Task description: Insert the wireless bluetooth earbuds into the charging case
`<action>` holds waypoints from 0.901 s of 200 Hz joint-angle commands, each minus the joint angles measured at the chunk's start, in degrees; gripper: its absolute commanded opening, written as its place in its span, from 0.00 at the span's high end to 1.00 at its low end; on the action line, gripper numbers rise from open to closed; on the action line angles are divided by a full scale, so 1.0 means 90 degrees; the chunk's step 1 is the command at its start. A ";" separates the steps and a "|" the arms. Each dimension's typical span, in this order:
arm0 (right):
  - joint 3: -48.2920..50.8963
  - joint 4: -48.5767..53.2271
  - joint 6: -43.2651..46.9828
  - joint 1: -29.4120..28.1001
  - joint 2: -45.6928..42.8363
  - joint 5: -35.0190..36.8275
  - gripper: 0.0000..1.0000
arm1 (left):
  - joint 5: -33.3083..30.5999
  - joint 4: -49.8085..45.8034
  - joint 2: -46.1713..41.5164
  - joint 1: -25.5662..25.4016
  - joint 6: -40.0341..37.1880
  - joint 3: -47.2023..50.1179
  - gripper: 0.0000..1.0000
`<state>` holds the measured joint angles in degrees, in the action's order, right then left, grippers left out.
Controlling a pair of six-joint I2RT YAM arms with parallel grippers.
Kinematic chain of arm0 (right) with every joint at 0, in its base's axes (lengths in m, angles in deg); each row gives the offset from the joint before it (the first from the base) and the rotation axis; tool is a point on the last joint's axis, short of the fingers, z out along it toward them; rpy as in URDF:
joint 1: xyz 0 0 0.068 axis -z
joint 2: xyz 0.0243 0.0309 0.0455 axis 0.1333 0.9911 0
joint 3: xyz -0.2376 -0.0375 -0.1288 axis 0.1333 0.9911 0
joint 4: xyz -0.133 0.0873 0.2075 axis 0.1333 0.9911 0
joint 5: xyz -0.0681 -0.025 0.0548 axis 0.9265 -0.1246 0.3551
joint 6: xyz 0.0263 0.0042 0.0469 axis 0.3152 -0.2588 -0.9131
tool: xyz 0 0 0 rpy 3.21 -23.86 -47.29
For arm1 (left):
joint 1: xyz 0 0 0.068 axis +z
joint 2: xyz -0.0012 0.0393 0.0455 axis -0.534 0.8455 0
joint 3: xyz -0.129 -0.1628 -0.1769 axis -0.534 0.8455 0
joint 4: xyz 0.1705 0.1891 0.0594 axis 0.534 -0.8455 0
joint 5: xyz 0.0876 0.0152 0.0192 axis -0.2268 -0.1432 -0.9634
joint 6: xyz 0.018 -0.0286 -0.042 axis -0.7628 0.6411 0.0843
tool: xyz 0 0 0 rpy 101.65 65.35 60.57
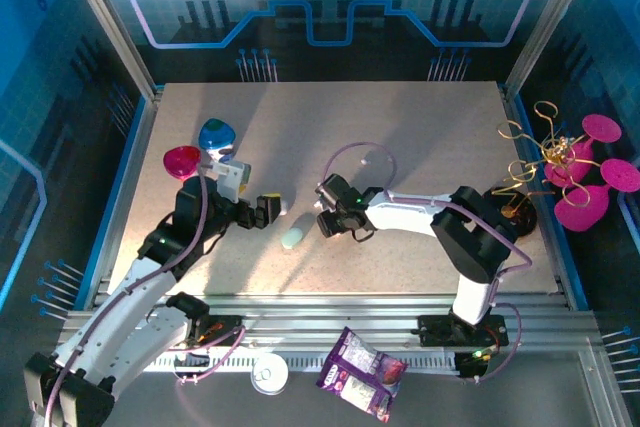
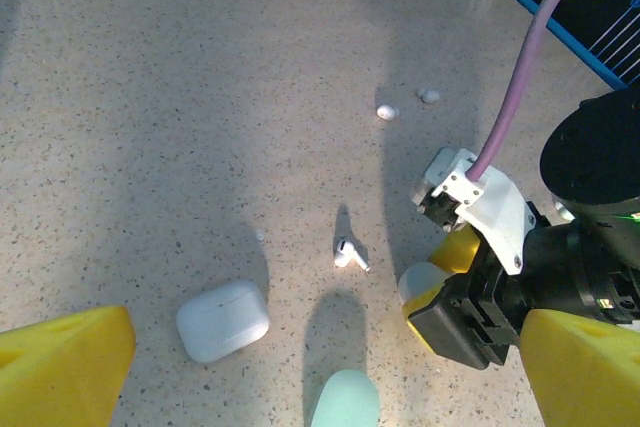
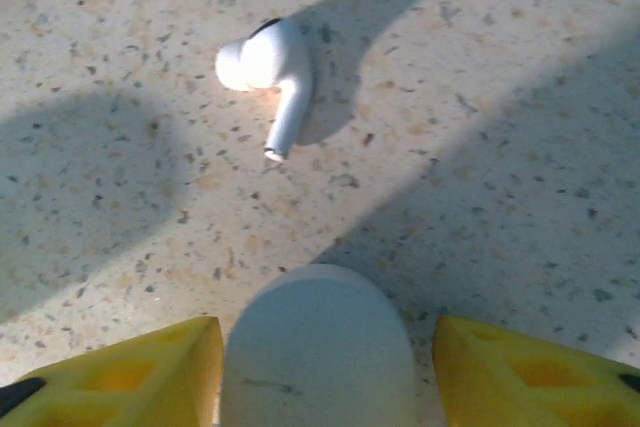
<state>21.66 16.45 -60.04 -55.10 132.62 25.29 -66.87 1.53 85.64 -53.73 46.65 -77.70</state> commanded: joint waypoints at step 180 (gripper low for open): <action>-0.0565 0.0500 0.1508 0.0003 0.0187 -0.0372 0.39 | -0.0007 -0.0009 -0.0155 -0.0057 0.0235 0.0155 0.01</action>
<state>18.53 17.95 -40.42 -55.23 132.64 16.51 -66.89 1.27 84.63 -53.84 47.70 -76.77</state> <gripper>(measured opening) 0.621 0.994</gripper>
